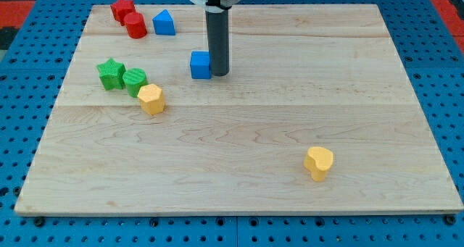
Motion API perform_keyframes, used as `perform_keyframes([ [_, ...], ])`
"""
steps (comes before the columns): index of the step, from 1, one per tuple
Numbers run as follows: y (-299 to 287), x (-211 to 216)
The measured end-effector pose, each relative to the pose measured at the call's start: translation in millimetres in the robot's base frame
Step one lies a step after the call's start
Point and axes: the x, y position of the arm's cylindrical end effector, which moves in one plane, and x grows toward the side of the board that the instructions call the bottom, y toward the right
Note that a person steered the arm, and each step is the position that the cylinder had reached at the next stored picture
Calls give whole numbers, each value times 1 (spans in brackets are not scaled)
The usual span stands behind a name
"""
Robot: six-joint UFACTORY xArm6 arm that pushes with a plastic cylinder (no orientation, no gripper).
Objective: Slide the blue cube towards the top left
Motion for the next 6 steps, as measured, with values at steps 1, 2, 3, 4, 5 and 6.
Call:
perform_keyframes([
  [1,0,3],
  [2,-9,9],
  [3,-45,5],
  [4,-80,-25],
  [5,-89,-28],
  [6,-67,-52],
])
